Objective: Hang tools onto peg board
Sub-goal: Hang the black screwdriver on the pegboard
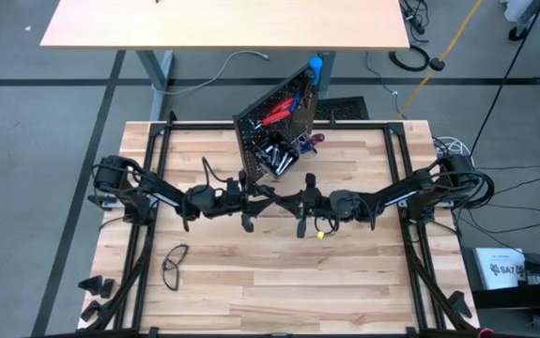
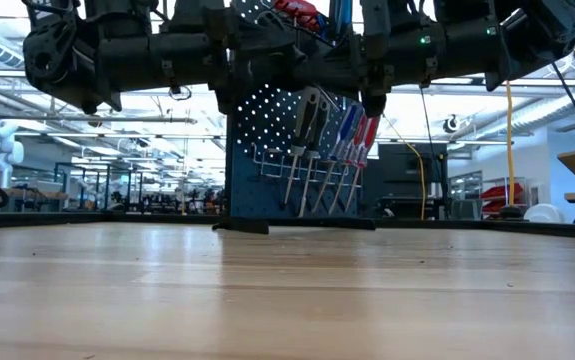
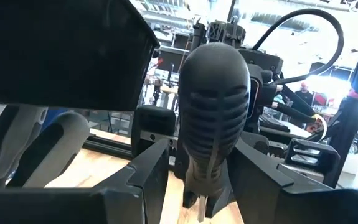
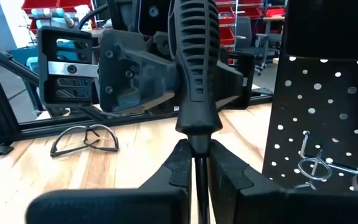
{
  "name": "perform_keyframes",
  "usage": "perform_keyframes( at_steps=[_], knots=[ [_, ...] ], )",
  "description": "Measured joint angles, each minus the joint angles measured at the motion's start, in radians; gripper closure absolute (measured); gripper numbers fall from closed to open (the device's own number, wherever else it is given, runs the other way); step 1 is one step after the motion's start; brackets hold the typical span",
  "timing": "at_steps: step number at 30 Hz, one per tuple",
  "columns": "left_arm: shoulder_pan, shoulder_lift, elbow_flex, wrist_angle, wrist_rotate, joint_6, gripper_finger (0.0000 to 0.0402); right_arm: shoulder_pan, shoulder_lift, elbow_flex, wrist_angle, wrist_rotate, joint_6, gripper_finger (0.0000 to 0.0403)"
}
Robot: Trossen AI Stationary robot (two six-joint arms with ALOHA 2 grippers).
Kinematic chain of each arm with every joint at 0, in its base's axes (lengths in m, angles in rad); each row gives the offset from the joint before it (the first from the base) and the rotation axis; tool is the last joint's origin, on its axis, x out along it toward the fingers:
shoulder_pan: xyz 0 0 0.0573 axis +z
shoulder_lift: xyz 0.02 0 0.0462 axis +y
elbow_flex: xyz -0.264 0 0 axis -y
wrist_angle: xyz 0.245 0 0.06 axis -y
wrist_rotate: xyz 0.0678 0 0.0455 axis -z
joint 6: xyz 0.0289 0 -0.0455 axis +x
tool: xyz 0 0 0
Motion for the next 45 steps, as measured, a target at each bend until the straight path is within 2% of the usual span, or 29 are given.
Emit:
perform_keyframes(
  at_steps=[4,12,15,22,25,28,31,35,39,45],
  knots=[
    [0.0,0.0,0.022,-0.013,0.002,0.006,0.0246,0.0,-0.001,0.0,0.004,-0.016,0.0,0.0385],
    [-0.006,0.0,0.055,-0.066,0.033,0.009,0.031,0.0,-0.002,0.0,-0.003,-0.03,0.0,0.0385],
    [-0.016,-0.001,0.055,-0.075,0.027,0.028,0.0312,0.0,-0.002,0.0,-0.006,-0.023,0.0,0.0382],
    [-0.042,-0.007,0.055,-0.117,-0.015,0.067,0.0312,0.001,-0.006,0.0,-0.036,-0.008,0.004,0.0324],
    [-0.062,-0.049,0.054,-0.204,-0.067,0.112,0.0312,0.001,-0.047,0.0,-0.103,-0.005,0.006,0.0299],
    [-0.095,-0.122,0.052,-0.344,-0.173,0.174,0.0312,-0.001,-0.114,0.001,-0.208,0.007,0.009,0.0281],
    [-0.127,-0.219,0.052,-0.467,-0.29,0.239,0.0312,-0.001,-0.184,0.002,-0.341,0.009,0.009,0.0271],
    [-0.126,-0.322,0.052,-0.62,-0.415,0.245,0.0312,0.0,-0.261,0.002,-0.48,0.027,0.019,0.0267],
    [-0.075,-0.353,0.052,-0.621,-0.447,0.27,0.0312,0.0,-0.283,0.002,-0.534,0.087,0.031,0.0269],
    [-0.009,-0.288,0.052,-0.562,-0.442,0.29,0.0312,0.0,-0.262,0.002,-0.54,0.082,0.031,0.027]
  ],
)
